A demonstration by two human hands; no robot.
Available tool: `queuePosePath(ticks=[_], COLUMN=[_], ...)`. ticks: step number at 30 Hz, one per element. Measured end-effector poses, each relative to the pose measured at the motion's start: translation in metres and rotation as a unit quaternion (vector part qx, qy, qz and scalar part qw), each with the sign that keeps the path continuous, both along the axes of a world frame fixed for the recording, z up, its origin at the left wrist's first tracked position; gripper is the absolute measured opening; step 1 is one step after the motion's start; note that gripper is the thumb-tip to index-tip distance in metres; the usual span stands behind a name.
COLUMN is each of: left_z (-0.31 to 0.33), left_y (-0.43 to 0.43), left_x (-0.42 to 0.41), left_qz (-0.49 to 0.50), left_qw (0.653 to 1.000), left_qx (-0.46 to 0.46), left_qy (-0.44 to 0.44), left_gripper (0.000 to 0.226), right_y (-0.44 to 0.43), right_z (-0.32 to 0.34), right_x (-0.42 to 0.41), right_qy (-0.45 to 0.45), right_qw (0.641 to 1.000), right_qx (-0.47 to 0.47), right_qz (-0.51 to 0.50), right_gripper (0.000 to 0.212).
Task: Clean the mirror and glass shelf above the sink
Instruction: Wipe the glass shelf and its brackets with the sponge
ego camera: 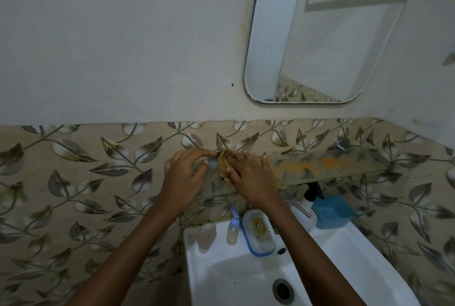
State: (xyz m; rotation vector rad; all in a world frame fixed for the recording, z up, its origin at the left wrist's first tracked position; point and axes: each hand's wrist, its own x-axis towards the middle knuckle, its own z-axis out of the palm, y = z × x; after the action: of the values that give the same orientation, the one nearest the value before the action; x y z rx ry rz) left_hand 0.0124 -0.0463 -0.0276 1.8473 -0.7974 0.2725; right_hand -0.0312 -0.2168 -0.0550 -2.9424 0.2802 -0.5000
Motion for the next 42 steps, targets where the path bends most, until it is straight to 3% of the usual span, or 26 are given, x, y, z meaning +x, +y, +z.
queuePosePath(ticks=[15,22,28,34,42], left_z=[0.002,-0.002,-0.003,-0.002,-0.002], left_y=[-0.034,-0.039,-0.038,-0.041,-0.052], left_x=[-0.008,-0.009,-0.005,-0.001,-0.008], left_qz=[-0.032,-0.048,-0.044,-0.042,-0.03], left_qw=[0.999,0.998,0.998,0.998,0.996], left_qx=[0.003,0.0,0.005,0.017,0.035], left_qy=[-0.035,-0.03,-0.04,-0.047,-0.08], left_gripper=[0.028,0.027,0.028,0.028,0.024], right_y=[-0.036,-0.07,-0.093,-0.104,-0.128], right_z=[0.008,0.012,0.013,0.012,0.018], right_x=[-0.021,-0.027,-0.03,-0.033,-0.039], right_qy=[0.003,0.024,-0.001,-0.061,-0.076], right_qw=[0.988,0.985,0.988,0.985,0.984], right_qx=[-0.014,0.021,0.098,0.097,0.063], right_qz=[-0.156,-0.168,-0.117,-0.131,-0.151], right_gripper=[0.044,0.043,0.043,0.038,0.035])
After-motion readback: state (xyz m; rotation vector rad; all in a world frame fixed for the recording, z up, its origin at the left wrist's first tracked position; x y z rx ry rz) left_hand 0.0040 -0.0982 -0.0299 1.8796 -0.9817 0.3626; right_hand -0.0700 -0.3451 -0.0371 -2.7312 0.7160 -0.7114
